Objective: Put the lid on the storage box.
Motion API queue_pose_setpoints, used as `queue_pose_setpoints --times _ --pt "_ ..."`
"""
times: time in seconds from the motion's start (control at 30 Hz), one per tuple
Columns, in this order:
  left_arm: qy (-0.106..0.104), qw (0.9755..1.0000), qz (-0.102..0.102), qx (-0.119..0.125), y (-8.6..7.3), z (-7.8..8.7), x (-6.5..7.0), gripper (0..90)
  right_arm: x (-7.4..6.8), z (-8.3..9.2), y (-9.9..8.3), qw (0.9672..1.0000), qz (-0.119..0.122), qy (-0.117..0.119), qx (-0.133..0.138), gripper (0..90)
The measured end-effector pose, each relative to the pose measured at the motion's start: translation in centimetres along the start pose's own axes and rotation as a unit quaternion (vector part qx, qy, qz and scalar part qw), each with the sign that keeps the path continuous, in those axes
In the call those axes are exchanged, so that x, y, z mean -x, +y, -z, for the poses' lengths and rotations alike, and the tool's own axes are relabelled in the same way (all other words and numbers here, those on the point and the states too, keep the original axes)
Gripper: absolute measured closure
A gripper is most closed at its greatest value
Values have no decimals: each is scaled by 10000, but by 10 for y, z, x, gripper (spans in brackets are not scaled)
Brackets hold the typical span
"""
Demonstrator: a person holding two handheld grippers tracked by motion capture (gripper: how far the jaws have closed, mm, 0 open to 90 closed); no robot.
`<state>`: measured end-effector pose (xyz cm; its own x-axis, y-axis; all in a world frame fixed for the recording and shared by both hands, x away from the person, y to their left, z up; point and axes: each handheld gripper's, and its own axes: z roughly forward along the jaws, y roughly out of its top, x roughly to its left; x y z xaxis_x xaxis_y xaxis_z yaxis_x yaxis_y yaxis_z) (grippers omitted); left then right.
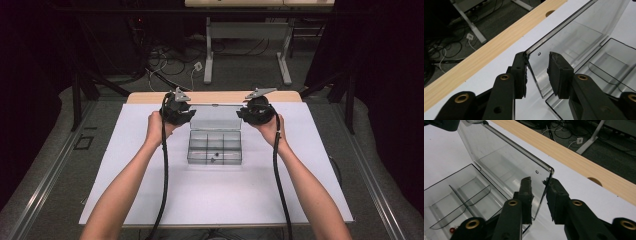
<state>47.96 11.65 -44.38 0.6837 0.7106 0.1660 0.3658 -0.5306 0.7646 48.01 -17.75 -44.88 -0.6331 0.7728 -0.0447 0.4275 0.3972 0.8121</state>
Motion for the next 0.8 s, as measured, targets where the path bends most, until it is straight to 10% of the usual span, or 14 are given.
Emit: queue_pose_setpoints --times 0.8 --pt "-86 9995 -284 -110 -36 24 34 657 -39 29 -36 9992 397 -79 -59 778"
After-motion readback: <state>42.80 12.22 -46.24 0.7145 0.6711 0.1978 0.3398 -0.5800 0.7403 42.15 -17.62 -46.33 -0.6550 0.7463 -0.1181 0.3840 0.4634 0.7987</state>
